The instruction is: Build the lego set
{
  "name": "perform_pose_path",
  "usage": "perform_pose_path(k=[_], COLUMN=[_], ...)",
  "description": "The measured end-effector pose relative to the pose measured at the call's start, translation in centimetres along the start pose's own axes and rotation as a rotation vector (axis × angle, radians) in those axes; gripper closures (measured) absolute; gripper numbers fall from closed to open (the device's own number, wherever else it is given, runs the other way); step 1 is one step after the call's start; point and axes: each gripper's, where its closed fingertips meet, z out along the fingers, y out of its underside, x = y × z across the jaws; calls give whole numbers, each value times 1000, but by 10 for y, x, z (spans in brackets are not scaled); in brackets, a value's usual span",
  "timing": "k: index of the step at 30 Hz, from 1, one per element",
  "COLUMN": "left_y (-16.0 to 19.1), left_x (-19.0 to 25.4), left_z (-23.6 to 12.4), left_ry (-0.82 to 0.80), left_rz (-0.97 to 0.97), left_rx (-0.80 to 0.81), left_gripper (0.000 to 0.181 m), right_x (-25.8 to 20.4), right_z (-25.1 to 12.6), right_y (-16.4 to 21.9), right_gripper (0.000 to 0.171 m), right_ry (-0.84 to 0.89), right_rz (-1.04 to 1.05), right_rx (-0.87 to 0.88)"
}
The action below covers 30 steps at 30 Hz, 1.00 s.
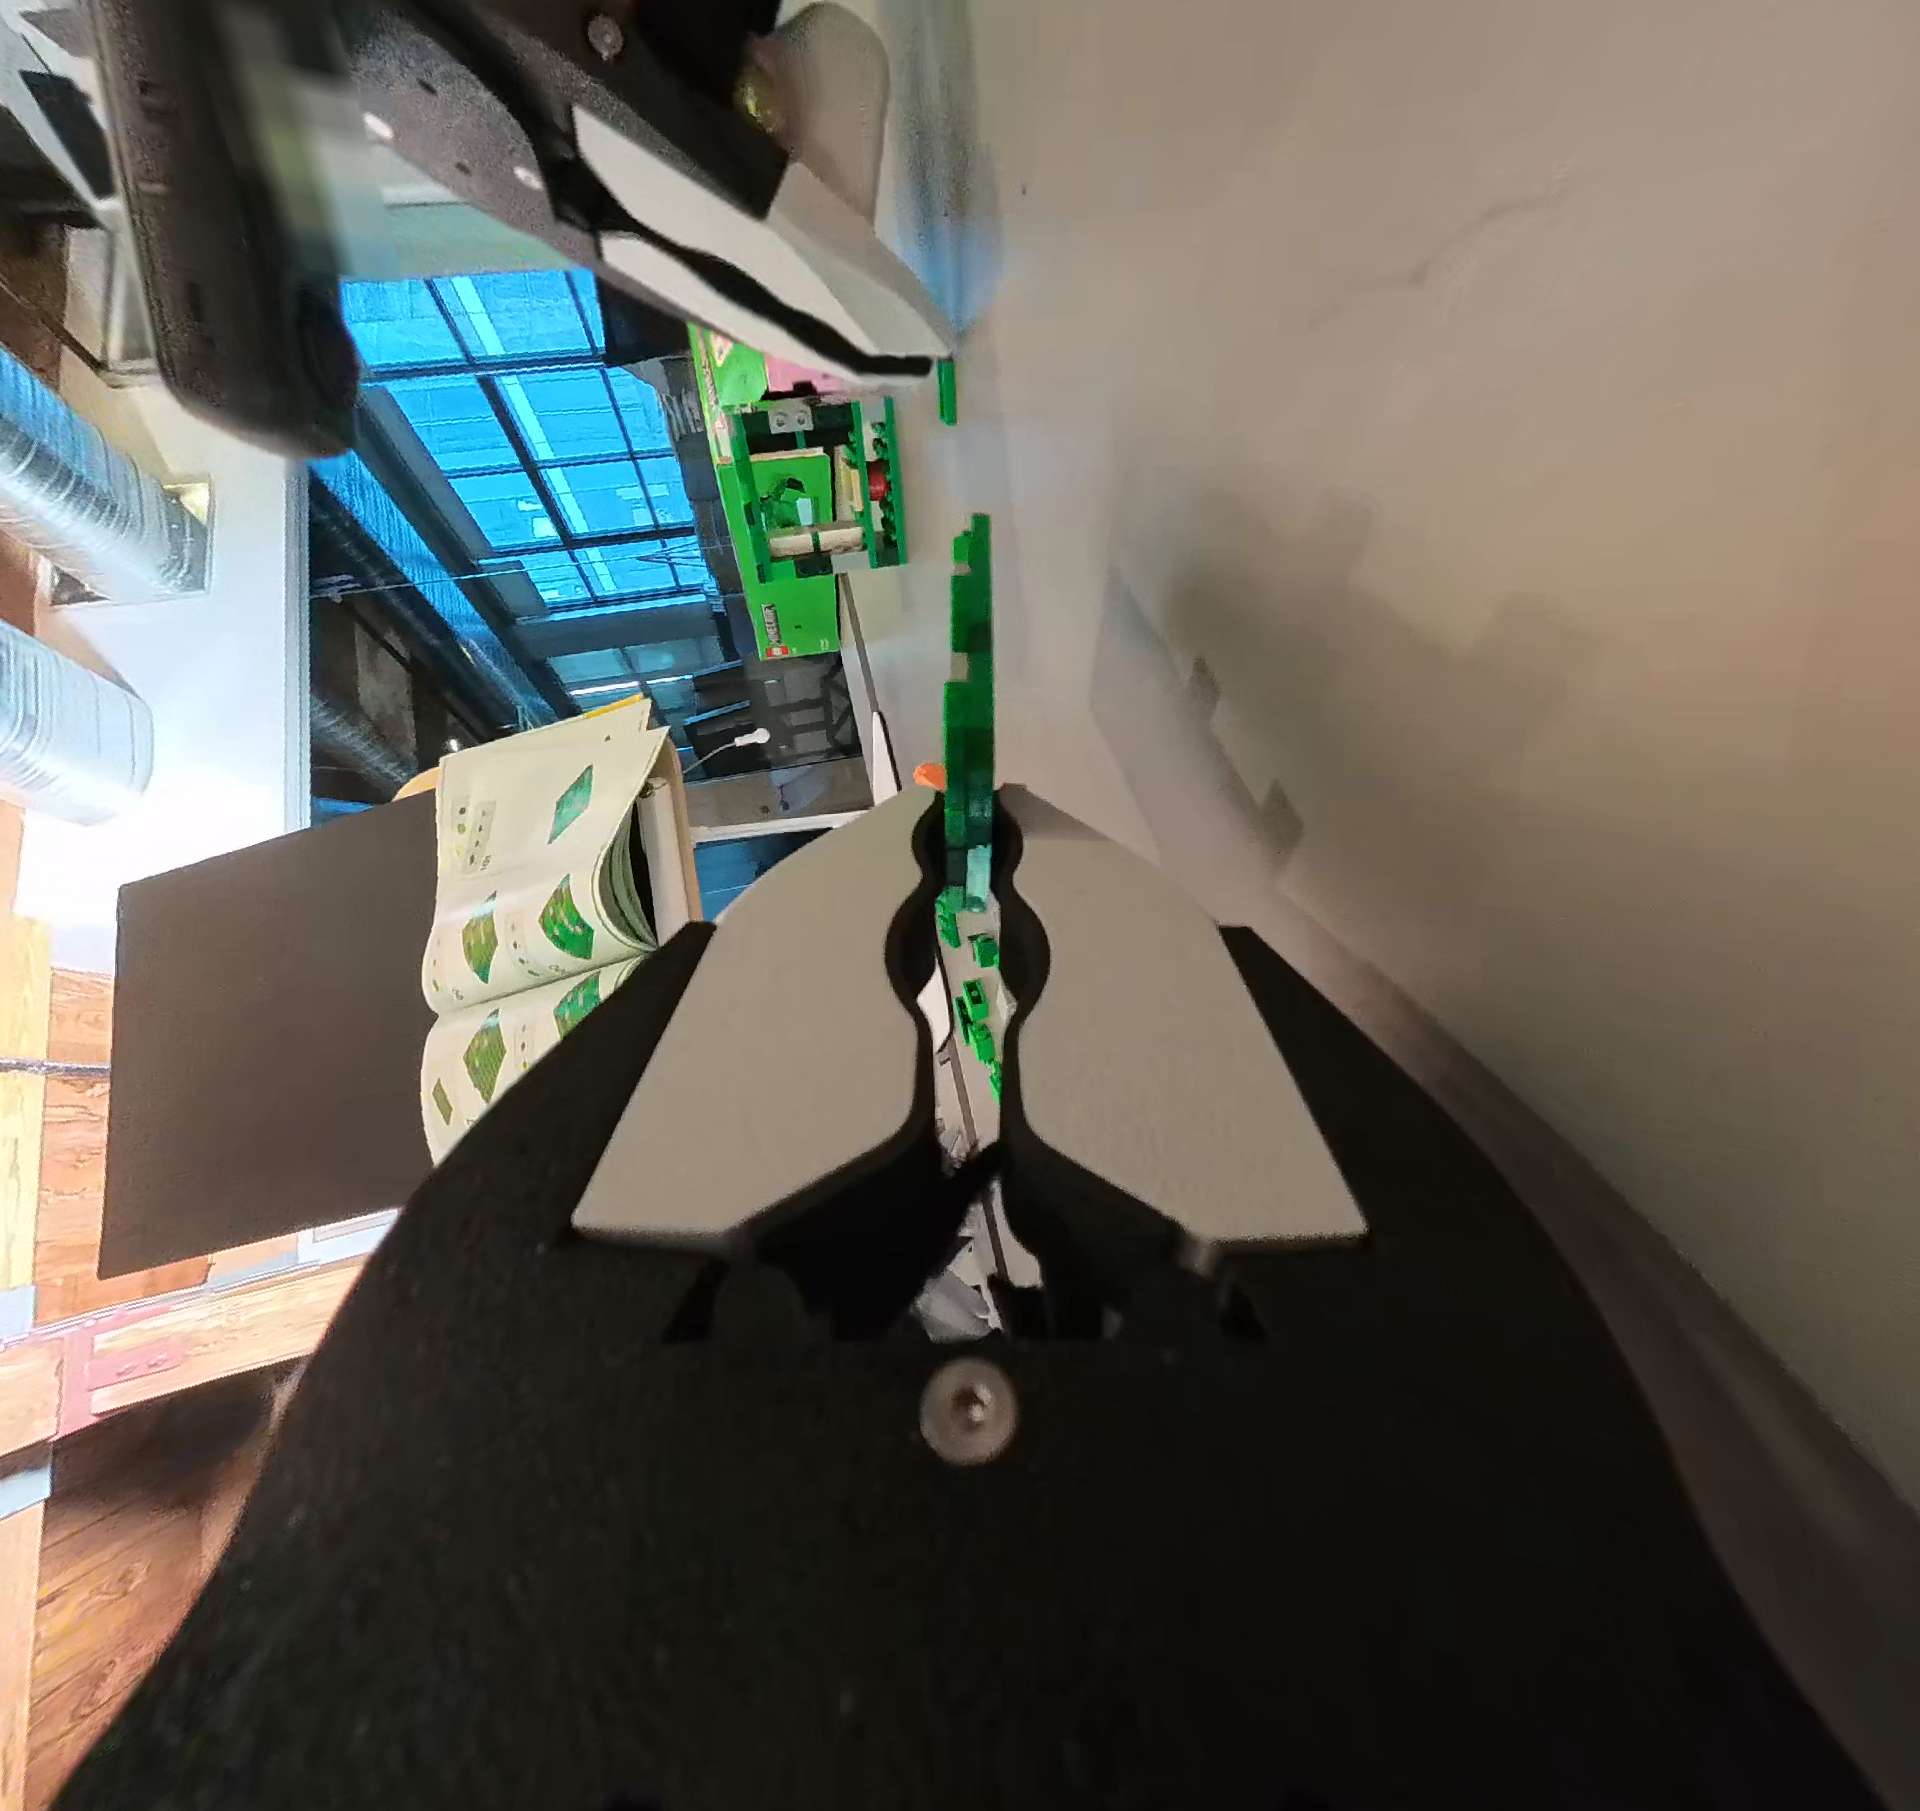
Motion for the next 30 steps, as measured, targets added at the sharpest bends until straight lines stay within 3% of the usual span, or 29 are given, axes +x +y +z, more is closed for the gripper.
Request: perform_pose_path(k=[1,5,9,16,19,30], left_y=[0,1,3,9,10,10], left_x=[1,1,-4,-16,-13,-8], left_z=[0,0,1,5,5,6], left_ry=[2,5,-21,-68,-53,-23], left_rz=[1,-8,-26,-195,-180,-177], left_rx=[1,0,-16,-59,-68,-57], left_gripper=[175,175,175,175,175,175], right_x=[-1,0,4,-21,-18,3], right_z=[1,2,3,-4,-5,3], right_y=[0,0,0,-21,-20,-4], right_gripper=[152,154,171,171,155,155], right_ry=[-4,-1,25,-63,-93,-299], right_rz=[24,97,40,-244,-358,-340], right_rx=[27,51,21,39,33,132])
